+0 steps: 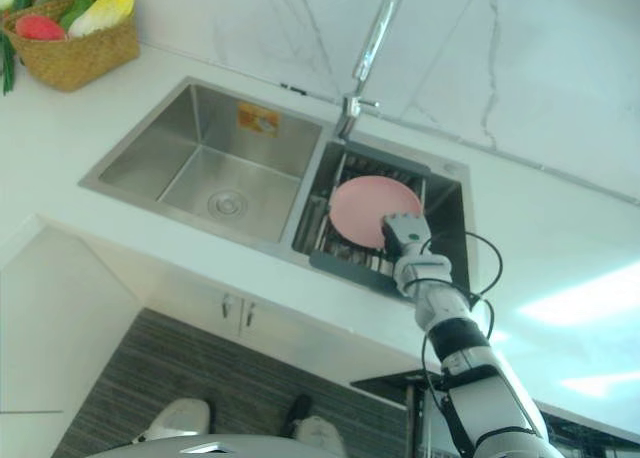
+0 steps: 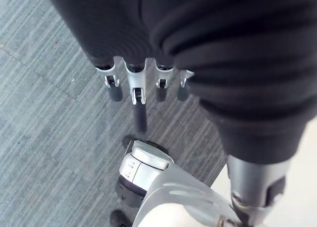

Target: Walk over to the sink, pick up the cup, carry it to the dishwasher, place the cup inside the dishwasher, then close the dishwasher door

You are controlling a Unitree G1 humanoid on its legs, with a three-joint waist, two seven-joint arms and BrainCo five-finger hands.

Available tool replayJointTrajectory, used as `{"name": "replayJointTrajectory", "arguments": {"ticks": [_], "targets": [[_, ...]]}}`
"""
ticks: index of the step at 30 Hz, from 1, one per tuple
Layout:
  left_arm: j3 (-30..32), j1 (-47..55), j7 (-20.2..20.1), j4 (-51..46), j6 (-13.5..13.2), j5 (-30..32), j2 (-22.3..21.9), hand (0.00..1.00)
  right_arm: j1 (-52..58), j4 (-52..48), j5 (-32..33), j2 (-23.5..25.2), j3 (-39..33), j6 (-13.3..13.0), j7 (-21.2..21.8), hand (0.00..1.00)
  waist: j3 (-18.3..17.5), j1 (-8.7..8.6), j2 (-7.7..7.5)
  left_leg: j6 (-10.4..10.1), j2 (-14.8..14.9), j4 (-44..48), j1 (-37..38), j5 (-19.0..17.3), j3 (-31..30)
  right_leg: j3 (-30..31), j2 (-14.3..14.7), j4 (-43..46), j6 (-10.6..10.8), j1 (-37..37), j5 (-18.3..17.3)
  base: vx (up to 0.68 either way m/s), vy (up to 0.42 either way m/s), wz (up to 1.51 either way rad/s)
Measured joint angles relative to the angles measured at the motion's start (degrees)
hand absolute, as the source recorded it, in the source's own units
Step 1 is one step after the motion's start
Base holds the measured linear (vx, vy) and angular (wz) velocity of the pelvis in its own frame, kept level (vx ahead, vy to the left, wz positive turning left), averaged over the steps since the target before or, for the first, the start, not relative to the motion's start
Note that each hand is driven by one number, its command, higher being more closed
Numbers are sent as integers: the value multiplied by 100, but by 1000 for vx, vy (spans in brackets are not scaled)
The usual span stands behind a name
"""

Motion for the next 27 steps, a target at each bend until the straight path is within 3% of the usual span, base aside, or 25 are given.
{"name": "replayJointTrajectory", "arguments": {"ticks": [12, 27], "targets": [[2, 4, -99, 0, 32, -167, 34, 0, -84, 3, 85, 99, -1, -23, 91, 100, 42, -13, -9, 17, 33, -111, 32, 95, -9, -50, 23, -1, -56, 1, 40, -4, -3, 1], [5, 104, -247, -8, 5, -231, 94, 0, -79, -728, 455, 80, -57, -557, -876, 100, 89, -90, -23, -56, 157, -303, 184, 201, 85, 57, 153, -19, -122, 13, 90, -8, -4, -3]]}}
